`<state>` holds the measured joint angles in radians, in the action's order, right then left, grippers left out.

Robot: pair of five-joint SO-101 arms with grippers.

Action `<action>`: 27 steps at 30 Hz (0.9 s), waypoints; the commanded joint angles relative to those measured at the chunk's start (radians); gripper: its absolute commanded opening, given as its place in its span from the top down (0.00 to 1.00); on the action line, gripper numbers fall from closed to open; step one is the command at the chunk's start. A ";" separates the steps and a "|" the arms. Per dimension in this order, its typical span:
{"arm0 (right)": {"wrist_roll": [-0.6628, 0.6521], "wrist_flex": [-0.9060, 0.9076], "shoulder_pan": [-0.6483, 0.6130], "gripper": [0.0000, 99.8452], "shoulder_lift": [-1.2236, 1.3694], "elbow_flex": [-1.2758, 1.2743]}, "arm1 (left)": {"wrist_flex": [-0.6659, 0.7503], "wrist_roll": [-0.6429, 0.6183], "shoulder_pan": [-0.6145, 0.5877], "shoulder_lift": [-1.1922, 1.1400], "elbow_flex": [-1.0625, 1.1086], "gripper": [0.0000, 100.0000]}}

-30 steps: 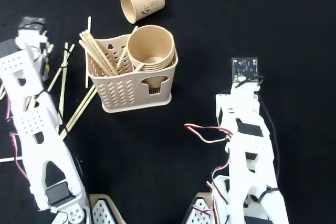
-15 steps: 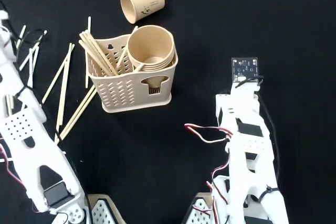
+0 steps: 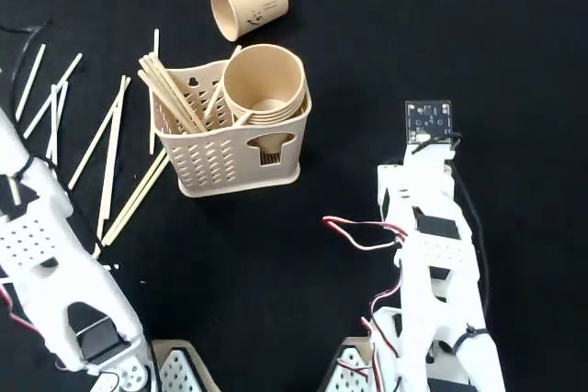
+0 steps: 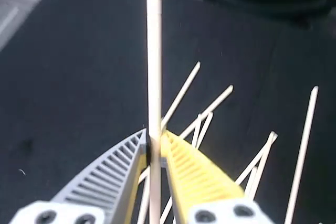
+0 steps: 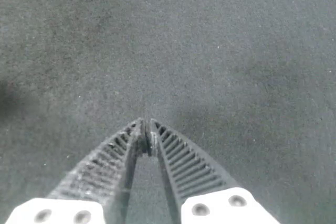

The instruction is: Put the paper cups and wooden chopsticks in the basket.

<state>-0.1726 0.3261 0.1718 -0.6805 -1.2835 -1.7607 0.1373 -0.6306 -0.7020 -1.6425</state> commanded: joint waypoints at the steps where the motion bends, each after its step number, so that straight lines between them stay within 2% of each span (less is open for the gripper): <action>1: -0.009 -0.020 -0.011 0.99 -0.030 0.010 | -0.005 -0.021 0.035 0.169 -0.015 0.97; 7: -0.009 -0.020 -0.011 0.99 -0.030 0.010 | -0.005 -0.084 0.096 0.327 -0.007 0.97; 10: -0.009 -0.020 -0.011 0.99 -0.030 0.010 | -0.006 -0.112 0.131 0.410 0.071 0.97; 12: -0.009 -0.020 -0.011 0.99 -0.030 0.010 | -0.008 -0.112 0.162 0.497 0.197 0.97; 17: -0.009 -0.020 -0.011 0.99 -0.030 0.010 | 0.006 -0.109 0.268 0.816 0.673 0.97; 20: -0.009 -0.020 -0.011 0.99 -0.030 0.010 | 0.115 -0.107 0.323 1.007 0.934 0.97; 27: -0.009 -0.020 -0.011 0.99 -0.030 0.008 | 0.540 -0.107 0.423 1.453 1.583 0.97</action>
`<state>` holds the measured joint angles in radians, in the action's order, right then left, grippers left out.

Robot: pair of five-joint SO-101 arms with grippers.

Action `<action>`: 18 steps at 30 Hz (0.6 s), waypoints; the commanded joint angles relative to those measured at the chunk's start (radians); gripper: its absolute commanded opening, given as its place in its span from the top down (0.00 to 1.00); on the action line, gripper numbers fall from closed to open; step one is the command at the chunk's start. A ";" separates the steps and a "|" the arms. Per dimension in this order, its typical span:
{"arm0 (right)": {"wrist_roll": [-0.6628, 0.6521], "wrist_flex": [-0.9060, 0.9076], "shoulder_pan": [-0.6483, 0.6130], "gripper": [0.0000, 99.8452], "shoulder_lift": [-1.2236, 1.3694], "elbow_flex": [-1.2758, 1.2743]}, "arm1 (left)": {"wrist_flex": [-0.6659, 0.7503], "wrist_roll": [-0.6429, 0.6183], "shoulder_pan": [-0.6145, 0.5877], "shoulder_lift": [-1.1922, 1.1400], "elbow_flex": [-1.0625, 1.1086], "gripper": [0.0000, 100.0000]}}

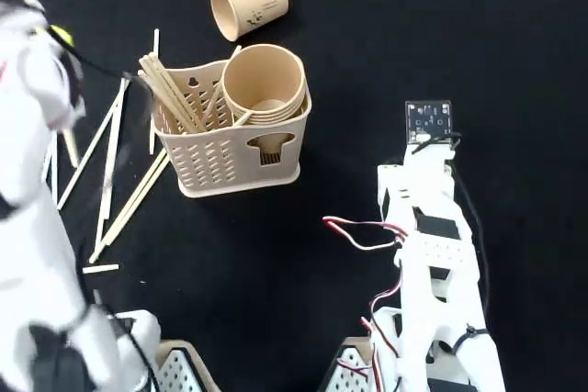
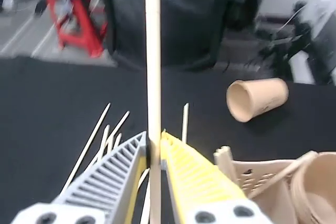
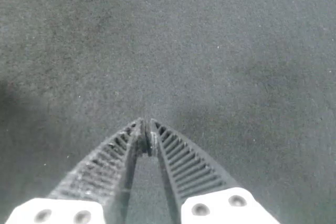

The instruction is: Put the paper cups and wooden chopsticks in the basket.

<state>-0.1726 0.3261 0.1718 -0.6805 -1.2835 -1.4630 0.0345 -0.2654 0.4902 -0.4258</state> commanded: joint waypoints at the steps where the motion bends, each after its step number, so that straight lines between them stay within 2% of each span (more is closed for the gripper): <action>1: -0.009 -0.020 -0.011 0.99 -0.030 0.008 | 0.321 -0.005 0.076 0.325 0.453 0.97; 7: -0.009 -0.020 -0.011 0.99 -0.030 0.008 | 0.881 -0.011 0.173 0.654 0.960 0.97; 12: -0.009 -0.020 -0.011 0.99 -0.030 0.008 | 1.300 -0.012 0.236 0.763 1.273 0.97; 14: -0.009 -0.020 -0.011 0.99 -0.030 0.008 | 1.373 -0.014 0.252 0.763 1.337 0.97; 18: -0.009 -0.020 -0.011 0.99 -0.030 0.008 | 1.389 -0.083 0.292 0.763 1.432 0.97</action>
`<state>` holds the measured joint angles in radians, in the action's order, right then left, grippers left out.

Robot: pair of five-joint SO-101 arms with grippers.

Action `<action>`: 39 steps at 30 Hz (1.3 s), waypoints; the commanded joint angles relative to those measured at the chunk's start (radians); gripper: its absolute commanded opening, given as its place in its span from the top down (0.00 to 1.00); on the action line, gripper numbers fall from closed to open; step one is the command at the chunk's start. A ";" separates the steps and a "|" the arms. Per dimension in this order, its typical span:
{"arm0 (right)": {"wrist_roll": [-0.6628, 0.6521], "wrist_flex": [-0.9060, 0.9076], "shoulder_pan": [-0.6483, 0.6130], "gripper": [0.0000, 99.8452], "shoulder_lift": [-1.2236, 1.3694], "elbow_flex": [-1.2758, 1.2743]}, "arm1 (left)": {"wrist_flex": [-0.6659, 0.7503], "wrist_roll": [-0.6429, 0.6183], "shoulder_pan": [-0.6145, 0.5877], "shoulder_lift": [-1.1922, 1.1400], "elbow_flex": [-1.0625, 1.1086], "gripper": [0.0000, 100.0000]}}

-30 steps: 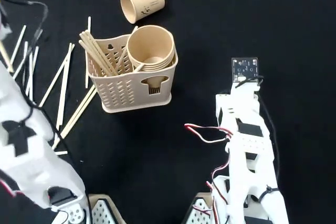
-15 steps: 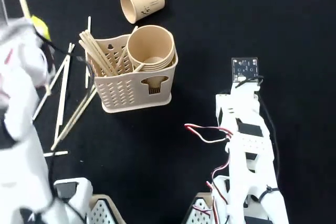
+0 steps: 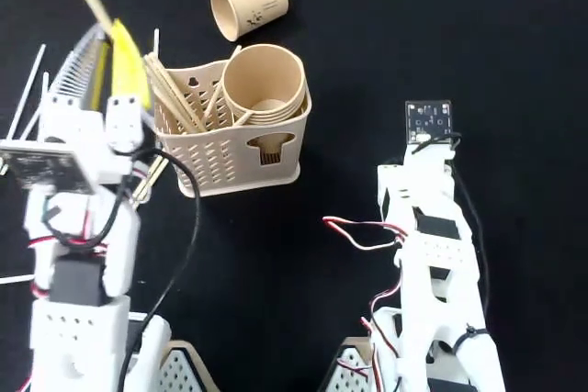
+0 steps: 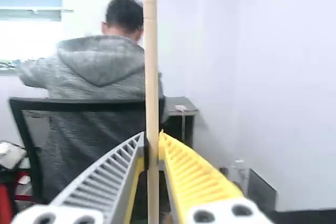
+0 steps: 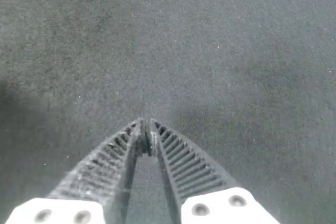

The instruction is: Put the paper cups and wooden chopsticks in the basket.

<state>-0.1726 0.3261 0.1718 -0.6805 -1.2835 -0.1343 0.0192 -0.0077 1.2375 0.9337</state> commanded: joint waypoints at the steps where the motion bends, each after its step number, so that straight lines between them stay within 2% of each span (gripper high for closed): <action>1: -0.009 -0.020 -0.011 0.99 -0.030 0.008 | 0.060 -0.100 0.036 0.015 0.085 0.97; 6: -0.009 -0.020 -0.011 0.99 -0.030 0.010 | 0.061 -0.226 0.031 0.015 0.148 0.97; 19: -0.009 -0.020 -0.009 0.99 -0.030 0.010 | 0.046 -0.230 0.031 0.017 0.203 0.96; 22: -0.009 -0.020 -0.009 0.99 -0.030 0.010 | -0.089 -0.235 0.031 0.026 0.183 0.82; 23: -0.009 -0.020 -0.009 0.99 -0.030 0.010 | -0.140 -0.236 0.031 0.026 0.159 0.80; 28: -0.009 -0.020 -0.009 0.99 -0.030 0.010 | -0.354 -0.199 0.008 0.021 -0.001 0.80; 31: -0.011 -0.020 -0.009 0.99 -0.030 0.010 | -0.543 -0.120 -0.064 0.005 -0.150 0.80; 34: -0.011 -0.020 -0.009 0.99 -0.030 0.010 | -0.727 -0.127 -0.160 -0.054 -0.289 0.80; 36: -0.011 -0.020 -0.009 0.99 -0.030 0.008 | -0.804 -0.132 -0.216 -0.103 -0.351 0.80; 39: -0.011 -0.020 -0.009 0.99 -0.030 0.007 | -0.836 -0.130 -0.288 -0.210 -0.384 0.80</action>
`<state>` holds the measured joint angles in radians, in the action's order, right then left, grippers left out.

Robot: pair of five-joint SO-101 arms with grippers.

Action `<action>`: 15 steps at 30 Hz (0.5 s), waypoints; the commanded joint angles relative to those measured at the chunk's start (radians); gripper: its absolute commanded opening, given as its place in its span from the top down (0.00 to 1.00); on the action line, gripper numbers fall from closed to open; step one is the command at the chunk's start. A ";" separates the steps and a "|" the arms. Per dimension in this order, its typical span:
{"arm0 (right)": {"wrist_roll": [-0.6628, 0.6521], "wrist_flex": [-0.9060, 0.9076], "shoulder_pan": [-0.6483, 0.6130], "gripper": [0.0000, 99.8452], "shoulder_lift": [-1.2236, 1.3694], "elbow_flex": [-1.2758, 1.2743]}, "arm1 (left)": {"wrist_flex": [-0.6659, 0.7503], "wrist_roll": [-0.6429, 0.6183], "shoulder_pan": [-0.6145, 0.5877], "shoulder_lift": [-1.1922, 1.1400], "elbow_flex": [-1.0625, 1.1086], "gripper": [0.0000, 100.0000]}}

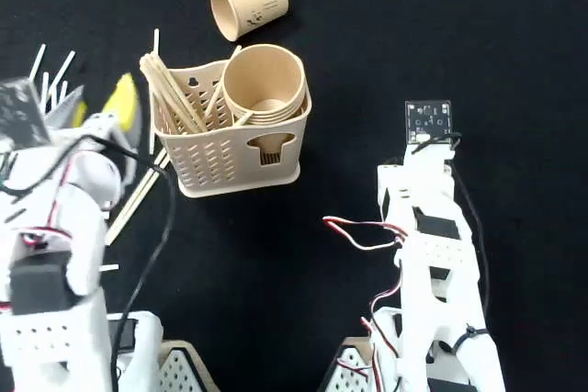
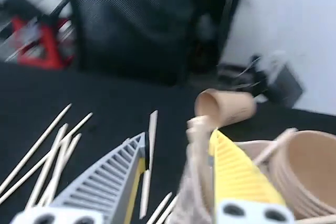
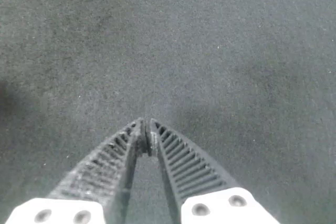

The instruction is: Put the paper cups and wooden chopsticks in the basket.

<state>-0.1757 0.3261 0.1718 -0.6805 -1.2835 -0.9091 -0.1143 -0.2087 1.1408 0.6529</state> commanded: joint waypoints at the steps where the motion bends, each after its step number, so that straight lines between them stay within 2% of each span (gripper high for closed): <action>1: -0.008 -0.020 -0.008 0.99 -0.030 0.007 | -0.057 0.003 -0.107 -0.157 -0.108 0.80; 3: -0.008 -0.020 -0.008 0.99 -0.030 0.007 | -0.052 0.008 -0.140 -0.255 -0.130 0.80; 15: -0.008 -0.020 -0.008 0.99 -0.030 0.008 | -0.054 0.247 -0.329 -0.829 -0.332 0.80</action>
<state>-0.1757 0.3261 0.1718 -0.6805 -1.2835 -0.9659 0.0606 -0.4818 0.4641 0.4365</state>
